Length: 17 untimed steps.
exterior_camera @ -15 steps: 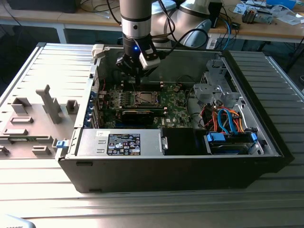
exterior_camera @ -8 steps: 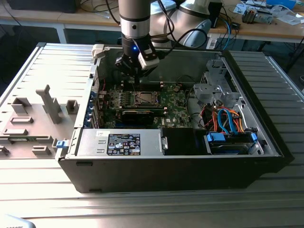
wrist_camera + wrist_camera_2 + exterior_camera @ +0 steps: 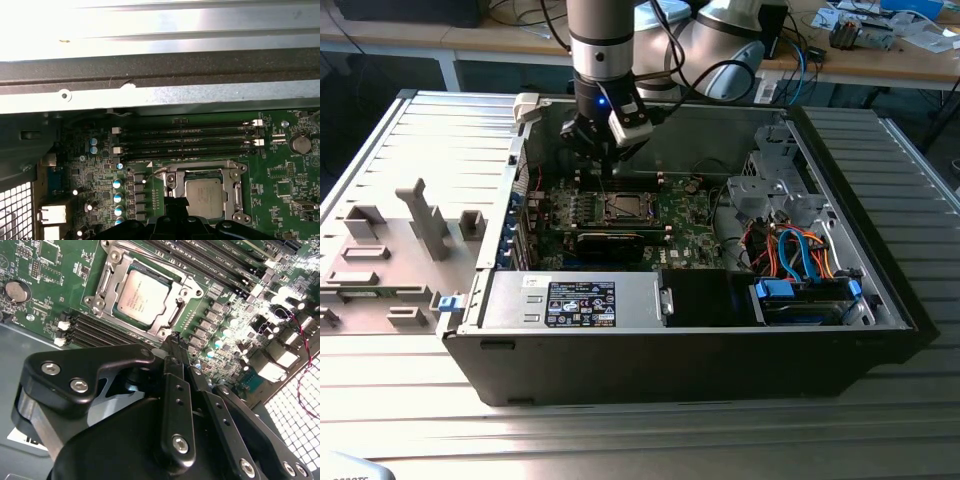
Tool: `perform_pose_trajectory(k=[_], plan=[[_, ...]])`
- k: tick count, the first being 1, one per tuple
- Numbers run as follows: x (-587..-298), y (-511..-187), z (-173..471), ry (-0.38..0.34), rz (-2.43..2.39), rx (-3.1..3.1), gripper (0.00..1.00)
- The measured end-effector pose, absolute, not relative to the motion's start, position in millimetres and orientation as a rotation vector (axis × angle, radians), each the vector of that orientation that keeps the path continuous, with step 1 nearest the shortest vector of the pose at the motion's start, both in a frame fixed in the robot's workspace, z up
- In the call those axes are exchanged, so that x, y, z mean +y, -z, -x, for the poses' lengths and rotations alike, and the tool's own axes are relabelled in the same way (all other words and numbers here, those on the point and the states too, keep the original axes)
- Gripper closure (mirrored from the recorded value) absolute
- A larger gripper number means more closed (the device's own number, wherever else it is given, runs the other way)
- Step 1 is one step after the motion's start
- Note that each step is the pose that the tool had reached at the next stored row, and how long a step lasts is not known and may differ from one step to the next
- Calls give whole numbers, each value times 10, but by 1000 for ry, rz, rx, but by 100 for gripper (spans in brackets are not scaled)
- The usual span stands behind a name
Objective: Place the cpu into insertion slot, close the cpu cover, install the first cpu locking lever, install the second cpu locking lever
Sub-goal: 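Install the first cpu locking lever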
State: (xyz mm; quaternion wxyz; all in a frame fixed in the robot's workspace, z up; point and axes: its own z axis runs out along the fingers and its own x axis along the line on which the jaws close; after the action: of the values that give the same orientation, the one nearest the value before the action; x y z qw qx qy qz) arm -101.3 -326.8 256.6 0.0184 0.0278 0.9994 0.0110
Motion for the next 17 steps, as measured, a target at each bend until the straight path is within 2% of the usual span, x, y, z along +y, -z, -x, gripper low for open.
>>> perform_pose_trajectory(k=[17], plan=[[-3268, -2566, 1065, -36, -86, 3103, 89]])
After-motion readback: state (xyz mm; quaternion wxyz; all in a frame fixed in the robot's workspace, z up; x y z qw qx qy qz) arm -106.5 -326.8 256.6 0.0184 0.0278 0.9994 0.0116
